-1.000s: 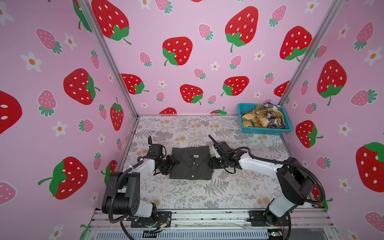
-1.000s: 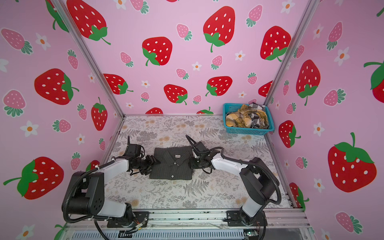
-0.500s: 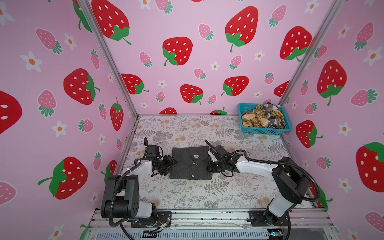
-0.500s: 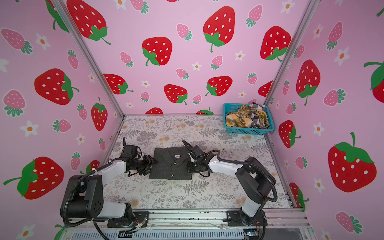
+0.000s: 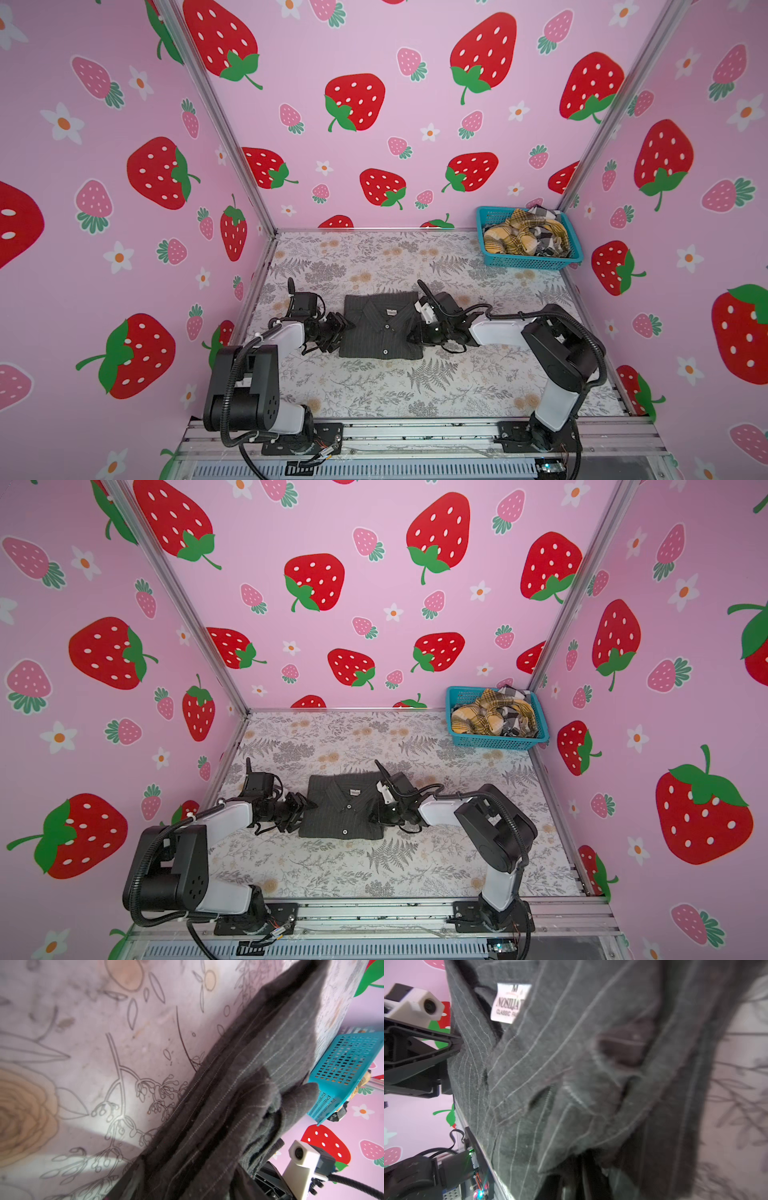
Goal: Fold and stack the long sleeve shirts
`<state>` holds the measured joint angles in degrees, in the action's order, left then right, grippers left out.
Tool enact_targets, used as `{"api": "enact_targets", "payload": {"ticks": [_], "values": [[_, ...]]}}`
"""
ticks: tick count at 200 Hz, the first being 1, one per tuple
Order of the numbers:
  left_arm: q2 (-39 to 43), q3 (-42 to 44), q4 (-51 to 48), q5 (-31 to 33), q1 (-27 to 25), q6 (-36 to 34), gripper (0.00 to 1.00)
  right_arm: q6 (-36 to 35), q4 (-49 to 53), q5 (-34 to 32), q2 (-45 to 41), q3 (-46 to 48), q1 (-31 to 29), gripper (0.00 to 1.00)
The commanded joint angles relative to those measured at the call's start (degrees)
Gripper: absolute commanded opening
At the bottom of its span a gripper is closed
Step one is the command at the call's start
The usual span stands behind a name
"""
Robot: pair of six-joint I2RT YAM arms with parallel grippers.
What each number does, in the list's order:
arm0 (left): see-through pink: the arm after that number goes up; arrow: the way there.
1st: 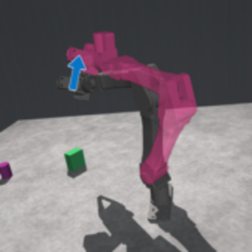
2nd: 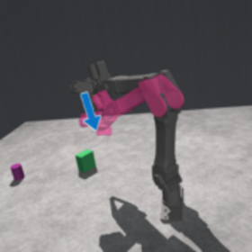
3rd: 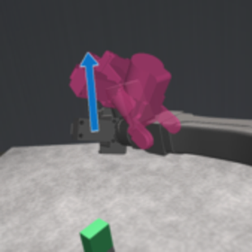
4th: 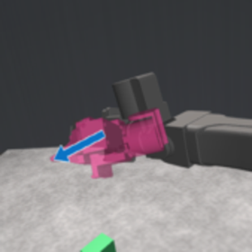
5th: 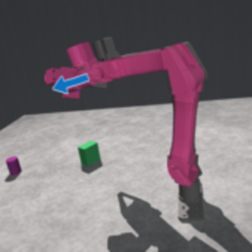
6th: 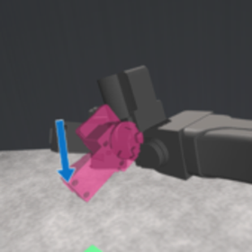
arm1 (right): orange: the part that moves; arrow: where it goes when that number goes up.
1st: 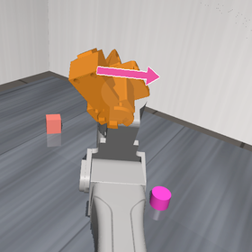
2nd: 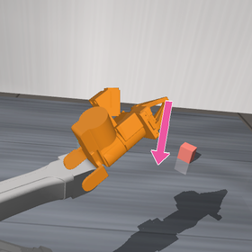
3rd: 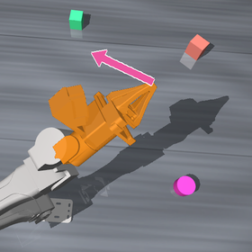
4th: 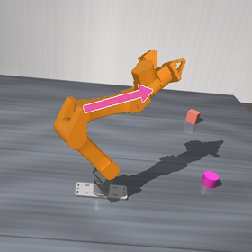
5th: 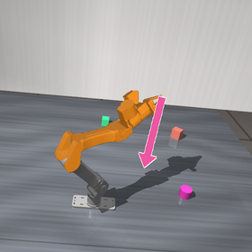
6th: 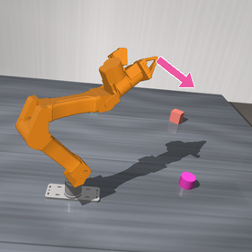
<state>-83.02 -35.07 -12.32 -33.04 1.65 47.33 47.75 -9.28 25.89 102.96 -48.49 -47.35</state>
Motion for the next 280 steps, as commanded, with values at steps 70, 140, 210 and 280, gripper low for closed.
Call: {"api": "enact_targets", "payload": {"ticks": [70, 140, 210, 280], "values": [[1.49, -3.93, -4.54, 0.14, 2.30, -1.45, 0.63, -14.10, 31.70, -19.56, -5.77, -15.56, 1.85, 0.53], [0.24, -7.70, -5.20, -0.10, 2.30, -1.57, 0.61, -22.15, 35.04, -19.70, 6.59, -28.16, 3.38, 0.36], [-1.38, -6.77, -4.62, 0.42, 2.35, -2.53, 0.59, -21.33, 28.53, -11.16, 4.29, -26.01, 3.06, 0.05], [-2.25, -7.12, -6.22, 2.35, 2.48, -4.50, 0.52, -21.46, 21.61, -9.79, 10.73, -26.61, 6.11, 0.00]]}}
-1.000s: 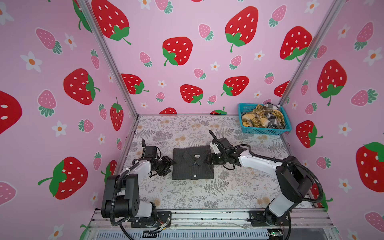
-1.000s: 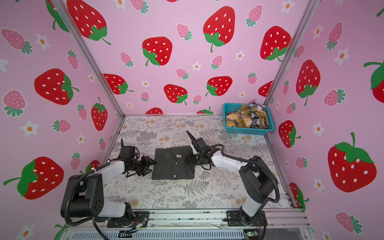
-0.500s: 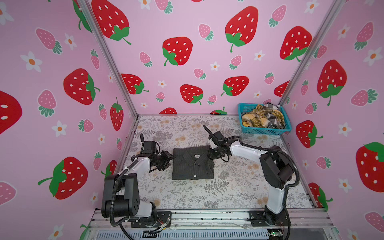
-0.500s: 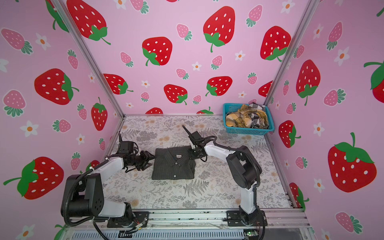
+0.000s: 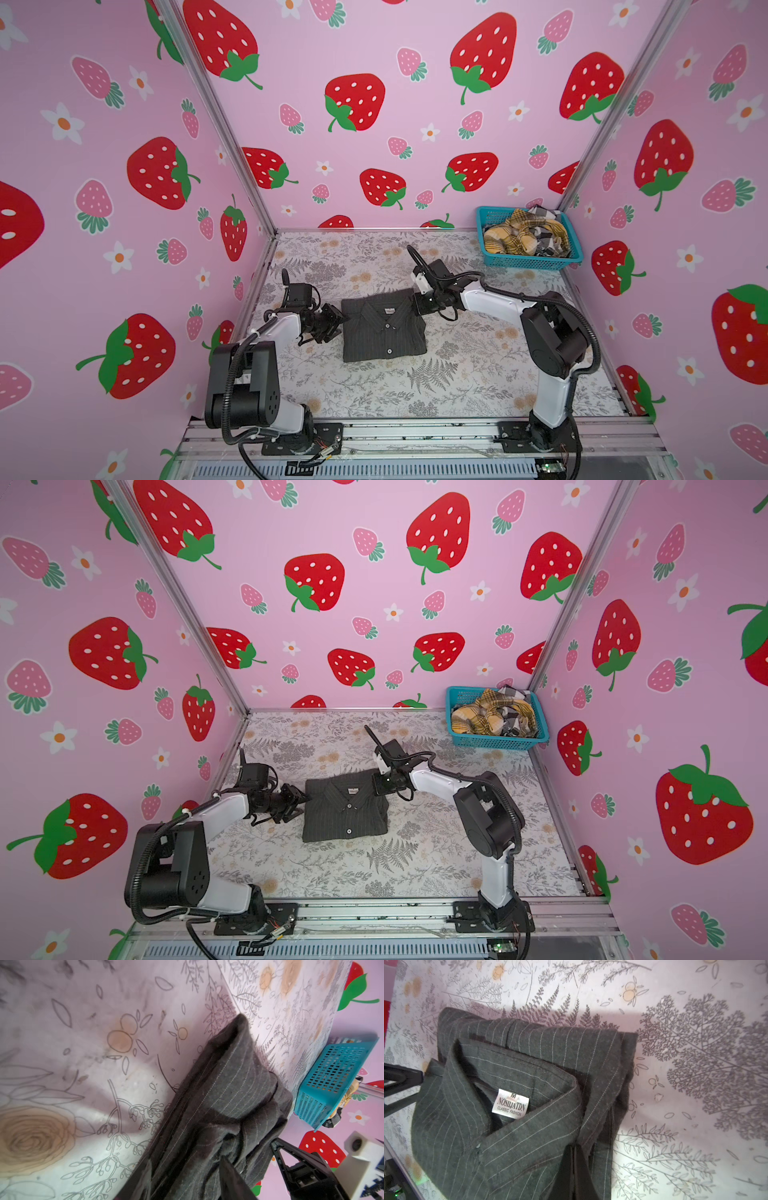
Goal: Fold and stack the long sleeve shirts
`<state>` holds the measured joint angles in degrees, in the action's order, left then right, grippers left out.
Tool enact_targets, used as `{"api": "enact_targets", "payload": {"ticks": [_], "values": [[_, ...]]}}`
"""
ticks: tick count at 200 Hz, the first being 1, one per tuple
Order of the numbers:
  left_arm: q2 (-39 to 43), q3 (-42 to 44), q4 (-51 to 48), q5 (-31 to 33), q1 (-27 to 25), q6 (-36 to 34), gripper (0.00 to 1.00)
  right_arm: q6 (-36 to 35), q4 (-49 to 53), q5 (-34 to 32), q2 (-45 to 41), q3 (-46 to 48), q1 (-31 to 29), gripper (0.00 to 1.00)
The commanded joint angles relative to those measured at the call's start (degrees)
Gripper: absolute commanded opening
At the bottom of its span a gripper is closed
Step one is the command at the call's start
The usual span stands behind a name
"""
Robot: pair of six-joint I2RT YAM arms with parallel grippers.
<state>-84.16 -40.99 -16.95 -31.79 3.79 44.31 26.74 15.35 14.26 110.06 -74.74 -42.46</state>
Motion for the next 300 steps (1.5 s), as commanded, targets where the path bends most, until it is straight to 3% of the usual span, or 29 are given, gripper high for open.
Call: {"api": "enact_targets", "payload": {"ticks": [1, 13, 31, 60, 80, 93, 125, 146, 217, 255, 266, 276, 291, 300], "values": [[-1.10, -1.15, -1.59, 1.11, 0.38, -1.50, 0.52, -0.46, -3.04, 1.83, 3.82, -0.43, 1.23, 0.01], [-1.17, -1.19, -1.89, 1.22, 0.35, -1.68, 0.50, -0.55, -2.64, 1.75, 5.00, -1.07, 1.24, 0.08], [0.53, -1.84, -3.83, 2.22, 0.40, -2.21, 0.48, -0.99, -0.65, -1.51, 4.00, -1.81, 1.19, 0.28], [6.79, -4.23, -9.05, 6.12, 0.35, -2.75, 0.45, -1.68, 4.94, -9.78, -3.33, -1.96, -0.27, 0.41], [9.28, -5.83, -10.62, 5.23, 0.09, -1.96, 0.41, -2.15, 8.72, -14.63, -8.31, -0.86, -3.09, 0.46], [10.11, -6.15, -10.15, 3.92, -0.86, -0.91, 0.38, -2.00, 9.03, -14.62, -10.90, 1.22, -5.09, 0.42], [8.67, -5.00, -5.74, 2.21, -5.22, 1.98, 0.33, -0.73, 7.49, -11.51, -11.65, 5.10, -7.87, 0.12], [6.38, -2.67, -1.08, 1.66, -6.38, 3.95, 0.30, -0.06, 5.27, -9.59, -9.47, 6.78, -8.12, 0.04], [-3.75, -1.42, 1.35, 2.03, -6.36, 1.97, 0.10, 1.22, 0.67, -9.00, -4.27, 10.14, -5.44, 0.02], [-4.92, -0.89, -0.02, 3.42, -4.92, 0.10, 0.07, 1.30, 2.26, -8.17, -4.22, 8.00, -5.57, 0.09], [-4.48, -1.46, -1.19, 3.33, -4.34, -0.73, 0.01, 0.83, 3.36, -8.50, -5.12, 6.48, -5.60, 0.11], [-2.88, -2.37, -2.24, 3.10, -4.21, -1.50, 0.04, 0.53, 5.50, -9.01, -6.60, 5.13, -5.73, 0.14], [0.57, -5.51, -5.31, 3.86, -4.49, -3.43, 0.34, 0.33, 6.77, -9.53, -8.94, 3.48, -5.77, 0.21], [2.36, -8.44, -8.18, 5.75, -5.28, -5.20, 0.46, 0.16, 7.95, -9.81, -9.56, 2.14, -5.75, 0.24]]}}
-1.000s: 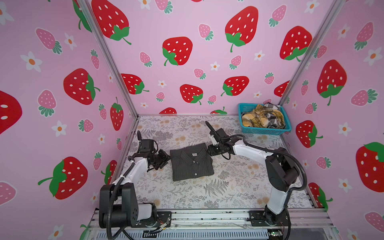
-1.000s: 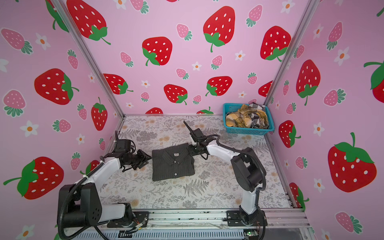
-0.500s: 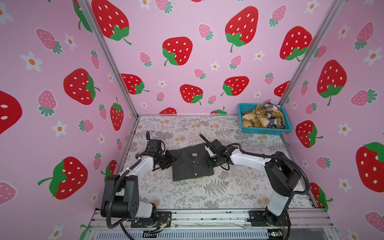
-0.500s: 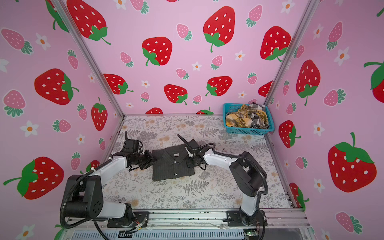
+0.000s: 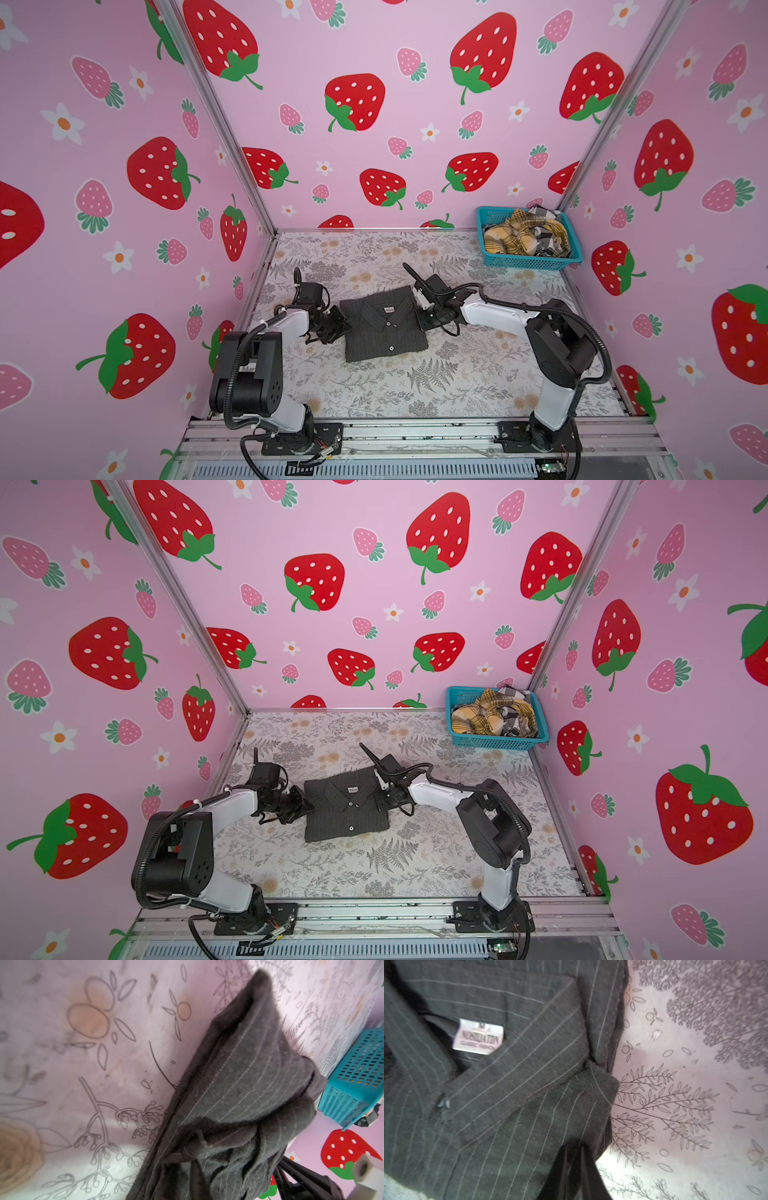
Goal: Fold and stack the long sleeve shirts
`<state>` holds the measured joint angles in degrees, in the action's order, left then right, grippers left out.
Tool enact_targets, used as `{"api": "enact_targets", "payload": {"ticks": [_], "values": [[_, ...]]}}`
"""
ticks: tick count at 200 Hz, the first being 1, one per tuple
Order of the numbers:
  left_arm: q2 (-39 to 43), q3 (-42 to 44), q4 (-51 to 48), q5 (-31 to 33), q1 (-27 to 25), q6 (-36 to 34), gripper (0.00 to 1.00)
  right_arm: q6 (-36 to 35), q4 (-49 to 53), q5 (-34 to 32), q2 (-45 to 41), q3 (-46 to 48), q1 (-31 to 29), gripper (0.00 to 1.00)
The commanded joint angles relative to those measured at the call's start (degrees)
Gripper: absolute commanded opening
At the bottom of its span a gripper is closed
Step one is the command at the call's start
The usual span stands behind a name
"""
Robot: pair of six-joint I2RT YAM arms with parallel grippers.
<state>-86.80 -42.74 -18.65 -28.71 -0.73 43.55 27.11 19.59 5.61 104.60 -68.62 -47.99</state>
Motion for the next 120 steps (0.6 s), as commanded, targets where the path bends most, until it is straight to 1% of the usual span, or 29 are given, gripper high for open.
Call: {"api": "enact_targets", "payload": {"ticks": [1, 11, 21, 35, 55, 72, 100, 120], "values": [[5.12, -7.07, -6.79, 2.94, -0.85, -4.61, 0.47, -0.22, 3.84, -1.23, -4.12, -4.15, -0.20, 0.24], [5.72, -10.91, -10.25, 6.32, -2.30, -7.00, 0.54, -0.49, 4.97, -2.01, -4.22, -5.71, -0.22, 0.25], [4.61, -14.40, -13.15, 9.36, -3.80, -9.18, 0.57, -0.27, 5.50, -2.09, -4.29, -6.39, -0.26, 0.26], [1.09, -18.20, -15.26, 11.13, -5.31, -10.65, 0.56, -0.08, 5.59, -2.25, -4.01, -6.87, -0.26, 0.26], [-4.63, -22.12, -15.29, 12.86, -7.31, -11.44, 0.55, 0.22, 6.09, -2.77, -3.10, -7.10, -0.25, 0.26], [-9.74, -25.90, -15.63, 13.70, -9.21, -12.42, 0.55, 0.82, 4.93, -1.72, -3.15, -5.78, -0.31, 0.26], [-16.20, -31.84, -17.83, 17.05, -11.92, -14.02, 0.56, 1.18, 4.17, -0.42, -3.12, -3.64, -0.67, 0.26], [-19.27, -34.46, -18.90, 17.19, -12.74, -14.49, 0.50, 1.53, 3.23, 0.36, -2.78, -2.42, -0.88, 0.26]]}}
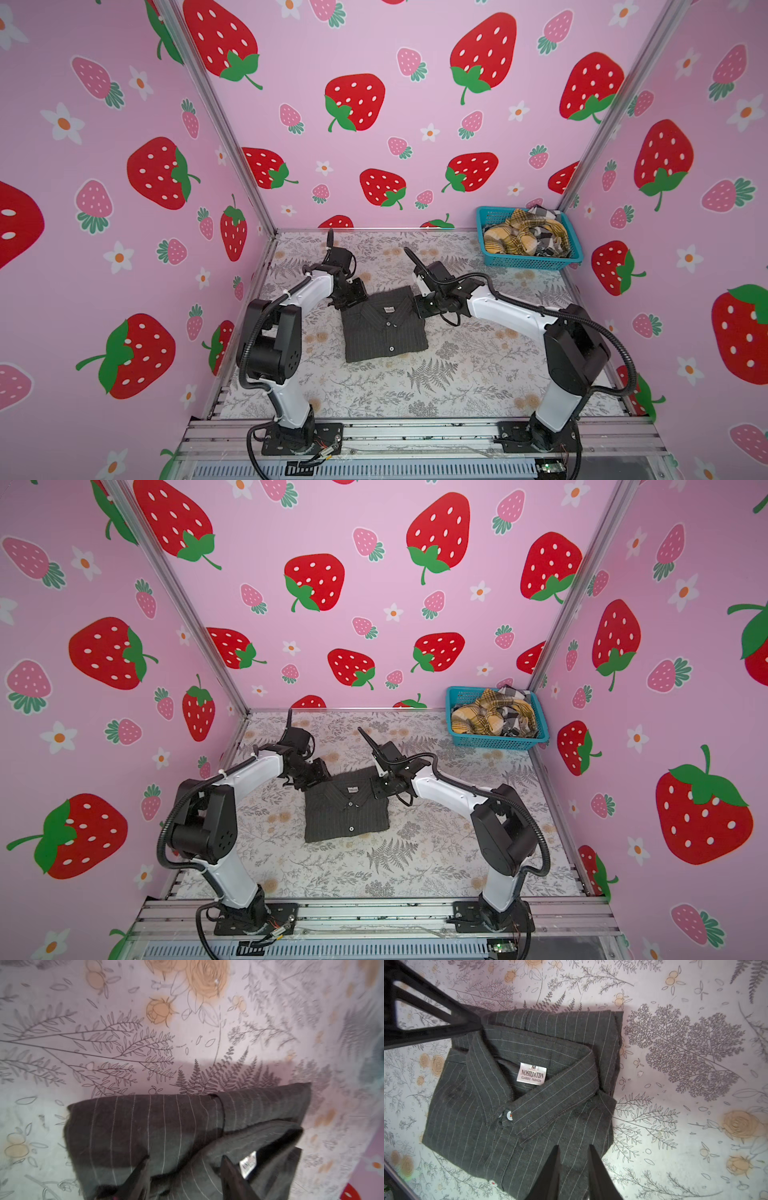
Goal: Fold and stack the long sleeve shirts
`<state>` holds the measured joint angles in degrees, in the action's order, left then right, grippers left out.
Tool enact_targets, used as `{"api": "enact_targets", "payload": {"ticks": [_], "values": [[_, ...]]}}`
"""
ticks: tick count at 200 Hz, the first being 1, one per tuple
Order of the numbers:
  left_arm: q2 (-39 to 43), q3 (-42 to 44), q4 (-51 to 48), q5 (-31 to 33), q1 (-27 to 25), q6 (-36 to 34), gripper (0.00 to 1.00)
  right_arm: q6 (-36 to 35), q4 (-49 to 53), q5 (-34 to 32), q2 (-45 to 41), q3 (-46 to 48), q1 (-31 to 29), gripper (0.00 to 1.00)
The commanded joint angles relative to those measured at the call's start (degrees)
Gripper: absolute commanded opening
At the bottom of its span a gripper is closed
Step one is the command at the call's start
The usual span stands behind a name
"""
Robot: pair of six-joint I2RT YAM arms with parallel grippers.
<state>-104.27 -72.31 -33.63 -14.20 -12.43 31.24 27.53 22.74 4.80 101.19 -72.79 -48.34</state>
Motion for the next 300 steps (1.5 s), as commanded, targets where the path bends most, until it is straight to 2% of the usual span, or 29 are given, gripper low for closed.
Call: {"api": "enact_targets", "payload": {"ticks": [1, 25, 87, 97, 102, 119, 131, 145, 170, 188, 192, 215, 257, 300], "values": [[-1.90, -5.01, -3.96, 2.73, -1.08, -2.21, 0.50, 1.12, 0.09, 1.17, 0.61, 1.81, -0.53, 0.26], [-3.62, -6.50, -4.59, 2.86, -2.11, -2.50, 0.41, 1.47, -0.93, 1.70, 1.12, 2.50, -0.88, 0.26], [-3.69, -8.23, -6.03, 1.93, -3.57, -3.55, 0.00, 1.61, -1.22, 1.46, 2.35, 2.48, -1.03, 0.26], [-3.73, -8.66, -6.83, 2.12, -3.57, -3.81, 0.04, 1.70, -1.12, 1.36, 2.09, 2.39, -1.00, 0.26], [-3.90, -8.92, -7.29, 2.02, -3.57, -4.02, 0.14, 1.74, -1.12, 1.34, 2.00, 2.39, -0.98, 0.26], [-4.97, -9.98, -8.84, 2.17, -3.65, -4.39, 0.37, 1.87, -1.19, 1.18, 1.80, 2.23, -1.02, 0.26], [-5.80, -10.38, -9.50, 1.96, -3.72, -4.65, 0.41, 1.91, -1.06, 1.09, 1.73, 2.00, -1.05, 0.26], [-6.29, -10.17, -9.33, 1.17, -3.90, -4.91, 0.37, 2.07, -1.07, 0.93, 1.87, 1.87, -1.00, 0.26], [-6.91, -9.86, -8.39, -0.35, -4.01, -4.74, 0.13, 2.35, -1.01, 0.87, 1.88, 1.78, -1.01, 0.26], [-7.22, -9.94, -8.32, -1.00, -4.04, -4.68, 0.07, 2.44, -0.95, 0.82, 1.77, 1.66, -1.01, 0.26], [-7.20, -9.95, -8.38, -1.01, -4.04, -4.68, 0.00, 2.44, -0.95, 0.83, 1.74, 1.62, -1.04, 0.26], [-5.66, -10.14, -9.06, 0.94, -4.02, -4.75, 0.00, 2.42, -0.86, 0.78, 1.34, 1.43, -1.05, 0.27], [3.17, -7.14, -6.50, 7.81, -2.20, -2.27, 0.00, 2.22, -1.22, 1.02, 0.66, 1.41, -1.16, 0.28], [0.01, -6.32, -5.76, 8.22, -1.07, -2.50, 0.00, 2.42, -3.23, 2.40, 3.58, 1.77, -1.15, 0.27]]}}
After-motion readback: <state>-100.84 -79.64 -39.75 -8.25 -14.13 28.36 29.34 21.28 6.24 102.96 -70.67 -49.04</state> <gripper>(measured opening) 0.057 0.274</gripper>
